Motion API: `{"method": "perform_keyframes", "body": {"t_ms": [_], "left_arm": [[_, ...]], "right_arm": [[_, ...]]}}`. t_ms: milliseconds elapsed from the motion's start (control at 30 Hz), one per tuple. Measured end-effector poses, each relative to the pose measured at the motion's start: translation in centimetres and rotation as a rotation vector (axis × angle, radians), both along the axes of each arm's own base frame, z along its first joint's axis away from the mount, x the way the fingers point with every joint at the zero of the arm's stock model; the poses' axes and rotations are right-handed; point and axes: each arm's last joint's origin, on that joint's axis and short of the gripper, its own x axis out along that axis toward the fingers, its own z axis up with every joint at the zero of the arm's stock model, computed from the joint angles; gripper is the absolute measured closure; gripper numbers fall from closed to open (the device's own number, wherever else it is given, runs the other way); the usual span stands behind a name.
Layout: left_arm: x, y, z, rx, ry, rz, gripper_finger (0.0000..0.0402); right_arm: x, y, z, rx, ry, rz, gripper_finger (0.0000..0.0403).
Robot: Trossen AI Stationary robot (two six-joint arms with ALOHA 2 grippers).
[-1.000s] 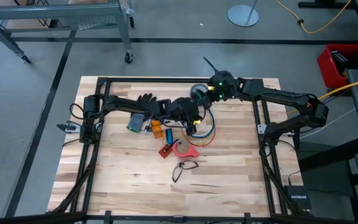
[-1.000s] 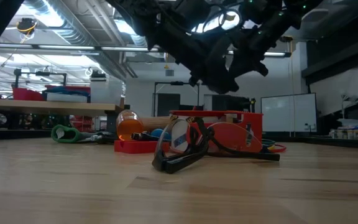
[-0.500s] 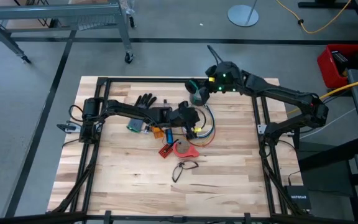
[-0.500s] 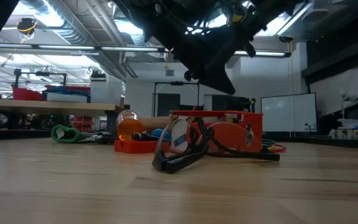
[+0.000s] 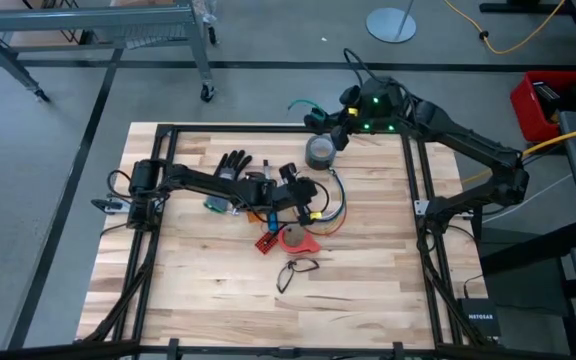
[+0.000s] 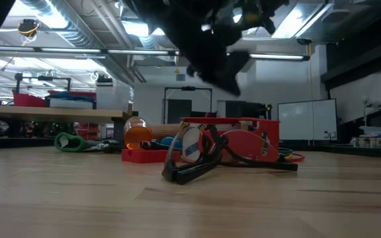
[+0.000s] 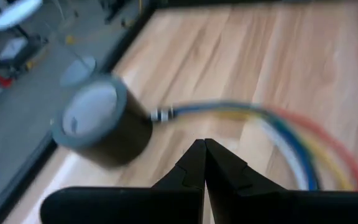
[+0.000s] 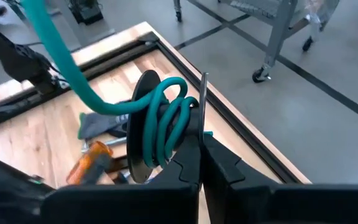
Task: Coil cords
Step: Coil the green wire on the spool
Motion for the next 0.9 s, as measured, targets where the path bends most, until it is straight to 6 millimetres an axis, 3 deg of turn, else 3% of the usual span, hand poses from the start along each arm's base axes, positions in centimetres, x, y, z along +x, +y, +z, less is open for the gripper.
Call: {"method": "perform_keyframes", "body": {"t_ms": [233, 433, 667, 900], "left_arm": [[-1.1, -0.2, 5.5, 0.083, -0.161, -0.05, 0.0401], [-3.3, 0.0, 9.2, 0.177, -0.148, -0.092, 0.0401], [-3.8, 1.0, 9.5, 0.273, -0.055, -0.124, 0.0398], [-3.9, 0.5, 9.2, 0.356, 0.039, -0.191, 0.0334]], "right_arm": [[-0.6, 0.2, -0.3, 0.017, 0.088, -0.017, 0.0398], [-0.9, 0.4, -0.7, 0.035, 0.143, -0.009, 0.0398], [-0.9, 0.4, -0.8, 0.049, 0.147, 0.007, 0.0398], [-1.3, 0.7, -1.5, 0.089, 0.223, 0.009, 0.0398]]}}
